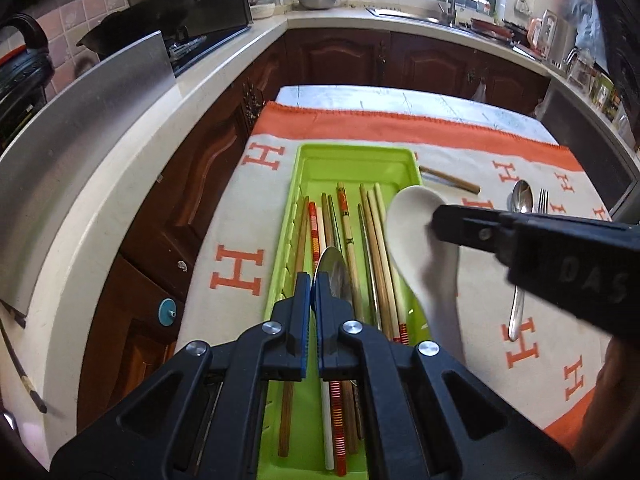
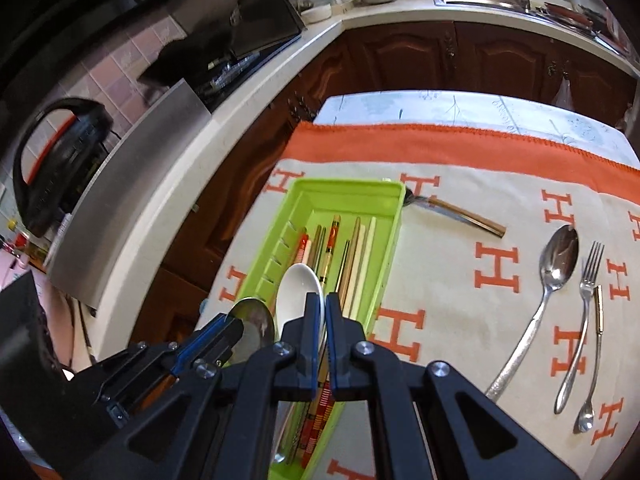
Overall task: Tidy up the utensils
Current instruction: 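Lower both spoons into the green tray and open both tools, then move the left tool to the large ornate-handled spoon and close on its handle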
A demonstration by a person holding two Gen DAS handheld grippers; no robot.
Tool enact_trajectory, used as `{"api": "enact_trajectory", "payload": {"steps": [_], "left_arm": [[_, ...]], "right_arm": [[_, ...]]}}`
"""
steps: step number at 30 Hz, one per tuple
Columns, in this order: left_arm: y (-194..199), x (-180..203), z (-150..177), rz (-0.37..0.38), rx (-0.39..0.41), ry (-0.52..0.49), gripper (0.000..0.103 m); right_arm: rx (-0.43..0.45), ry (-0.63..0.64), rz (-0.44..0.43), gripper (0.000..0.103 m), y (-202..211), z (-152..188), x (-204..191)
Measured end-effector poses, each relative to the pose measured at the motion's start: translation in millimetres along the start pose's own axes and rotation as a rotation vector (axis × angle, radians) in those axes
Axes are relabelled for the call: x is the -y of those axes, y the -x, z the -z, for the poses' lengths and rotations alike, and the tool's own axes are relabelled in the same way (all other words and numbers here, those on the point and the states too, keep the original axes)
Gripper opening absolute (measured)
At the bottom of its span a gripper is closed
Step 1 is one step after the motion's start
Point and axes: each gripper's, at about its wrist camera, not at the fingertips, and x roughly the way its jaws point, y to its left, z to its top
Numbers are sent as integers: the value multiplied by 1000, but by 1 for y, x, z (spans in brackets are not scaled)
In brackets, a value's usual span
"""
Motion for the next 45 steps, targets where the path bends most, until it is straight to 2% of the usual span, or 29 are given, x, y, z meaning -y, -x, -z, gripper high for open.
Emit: {"api": "enact_trajectory", "payload": {"steps": [6,9,12,13,14,28,37,45], "left_arm": [[-11,6,4,18,-31,4,1],[-13,6,5,26,-47,14,10],[-12,8,9,31,-62,27,31],[-11,9,10,31,-64,33,44],[-9,9,11,32,-63,39,49],[8,23,23,52,-78,45,50],[16,40,28,74,-107,41,50],[26,66,28,76,-98,9,50]], "right_arm": [[-46,29,10,8,-13,4,-3],[-51,37,25,10,-12,8,-4],[-44,47,28,10,-7,12,-4],[-41,50,27,10,-5,13,-5],[-35,54,28,10,-2,14,-5],[-4,67,59,10,37,41,17],[-16,-11,55,10,54,60,52],[-4,-62,49,10,67,70,76]]}}
